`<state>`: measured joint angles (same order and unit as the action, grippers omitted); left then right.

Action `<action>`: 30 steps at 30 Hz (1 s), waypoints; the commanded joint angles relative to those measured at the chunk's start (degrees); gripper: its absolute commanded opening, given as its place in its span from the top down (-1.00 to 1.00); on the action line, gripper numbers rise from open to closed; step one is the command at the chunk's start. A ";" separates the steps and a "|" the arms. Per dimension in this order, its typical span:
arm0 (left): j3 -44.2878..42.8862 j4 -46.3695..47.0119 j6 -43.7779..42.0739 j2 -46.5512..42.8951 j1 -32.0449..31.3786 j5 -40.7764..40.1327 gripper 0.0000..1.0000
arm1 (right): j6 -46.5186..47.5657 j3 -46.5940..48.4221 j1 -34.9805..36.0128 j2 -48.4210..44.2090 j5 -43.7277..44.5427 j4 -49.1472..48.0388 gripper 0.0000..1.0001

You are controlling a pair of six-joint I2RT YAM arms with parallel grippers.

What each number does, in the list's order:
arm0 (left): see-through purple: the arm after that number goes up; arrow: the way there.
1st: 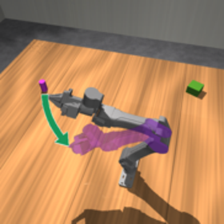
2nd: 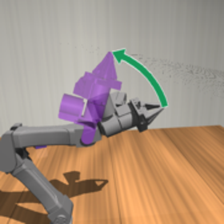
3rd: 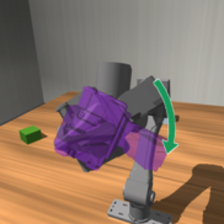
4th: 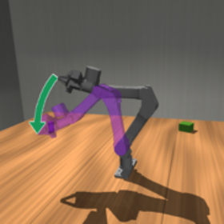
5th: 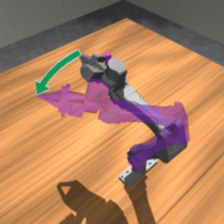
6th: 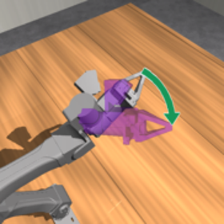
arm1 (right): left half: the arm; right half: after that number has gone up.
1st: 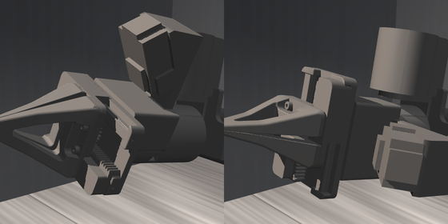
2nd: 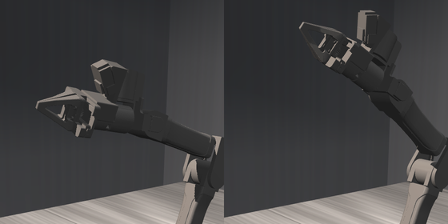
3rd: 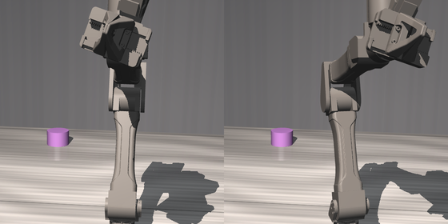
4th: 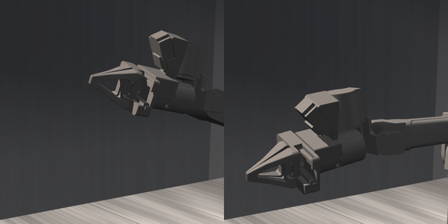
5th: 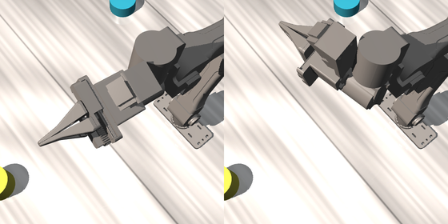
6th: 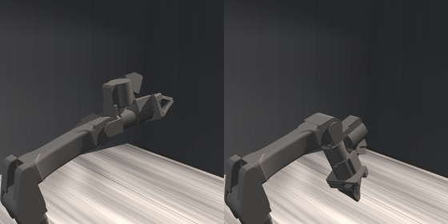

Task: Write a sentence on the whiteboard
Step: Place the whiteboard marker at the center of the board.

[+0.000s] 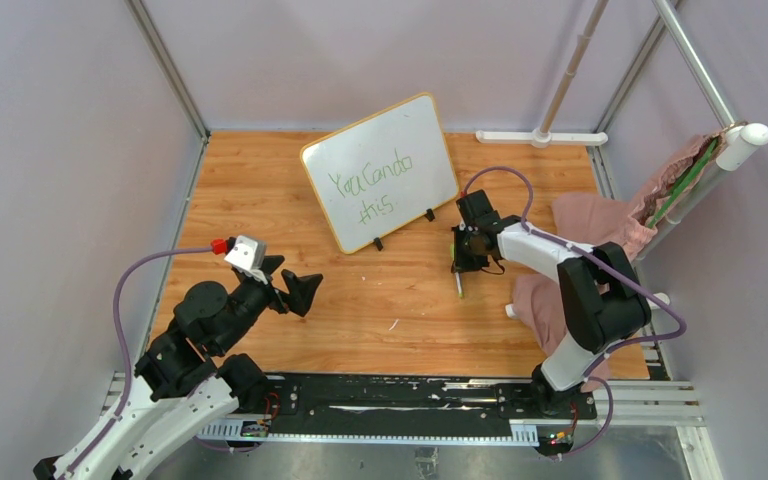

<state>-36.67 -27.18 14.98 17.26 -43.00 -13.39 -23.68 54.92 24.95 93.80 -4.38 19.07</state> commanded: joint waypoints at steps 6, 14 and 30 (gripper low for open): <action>0.05 0.19 -0.82 0.58 -0.32 -1.11 -0.98 | -0.59 -0.50 -0.87 0.60 1.47 0.62 0.78; 0.01 0.11 -0.84 0.61 -0.29 -1.20 -0.98 | -0.59 -0.69 -0.87 0.62 1.64 0.64 0.70; 0.08 0.20 -0.92 0.67 -0.26 -0.82 -0.98 | -0.77 -1.55 -0.87 0.69 1.72 0.71 0.56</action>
<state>-36.64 -27.18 14.94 17.72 -43.00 -13.76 -23.90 54.46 24.95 94.02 -3.84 19.05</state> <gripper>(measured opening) 0.993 0.205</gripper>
